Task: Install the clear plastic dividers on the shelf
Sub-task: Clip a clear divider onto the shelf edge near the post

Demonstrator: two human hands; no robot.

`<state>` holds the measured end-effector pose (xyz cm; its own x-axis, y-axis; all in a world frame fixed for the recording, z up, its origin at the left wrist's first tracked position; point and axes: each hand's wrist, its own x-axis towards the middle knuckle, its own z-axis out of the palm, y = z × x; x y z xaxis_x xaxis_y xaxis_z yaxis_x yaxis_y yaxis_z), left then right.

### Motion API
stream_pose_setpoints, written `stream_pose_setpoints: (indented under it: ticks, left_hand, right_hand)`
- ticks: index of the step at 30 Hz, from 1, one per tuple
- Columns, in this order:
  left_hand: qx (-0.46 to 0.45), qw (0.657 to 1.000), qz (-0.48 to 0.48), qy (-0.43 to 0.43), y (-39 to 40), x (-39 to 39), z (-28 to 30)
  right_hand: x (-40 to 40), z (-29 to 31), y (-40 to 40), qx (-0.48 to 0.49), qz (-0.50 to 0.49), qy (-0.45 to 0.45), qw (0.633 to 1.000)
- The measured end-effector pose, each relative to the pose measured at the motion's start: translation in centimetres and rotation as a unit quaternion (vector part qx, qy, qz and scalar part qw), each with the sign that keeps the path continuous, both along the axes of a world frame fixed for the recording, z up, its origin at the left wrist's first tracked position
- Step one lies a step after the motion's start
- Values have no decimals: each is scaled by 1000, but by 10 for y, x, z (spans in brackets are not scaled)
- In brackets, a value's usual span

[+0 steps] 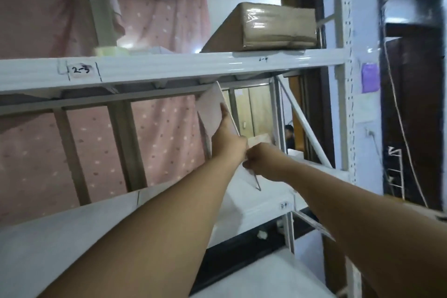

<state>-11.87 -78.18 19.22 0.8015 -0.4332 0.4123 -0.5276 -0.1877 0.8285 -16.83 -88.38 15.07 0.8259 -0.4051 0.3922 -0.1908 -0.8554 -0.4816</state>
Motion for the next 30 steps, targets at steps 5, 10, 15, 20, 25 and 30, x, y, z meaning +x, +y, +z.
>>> stream_pose_setpoints:
  ticks: [5,10,15,20,25,30]
  left_hand:
    - [14,999,-43,-8,-71,-33,-11]
    - [13,998,-65,-18,-115,-36,-23]
    - [16,998,-57,-22,-138,-34,-27]
    - [-4,997,-68,-24,-153,-22,-33]
    - [-13,996,-92,-4,-159,-7,-38]
    - [-46,987,-151,38,-164,8,-45]
  right_hand:
    - [-32,-12,-70,1,-54,0,999]
    - [-38,-27,-113,27,-63,-7,998]
    - [-33,-35,-142,48,-52,-22,997]
    - [-27,-42,-158,86,-37,-40,995]
    - [-20,-46,-165,111,-11,-52,992]
    - [-16,-50,-174,158,13,-67,985]
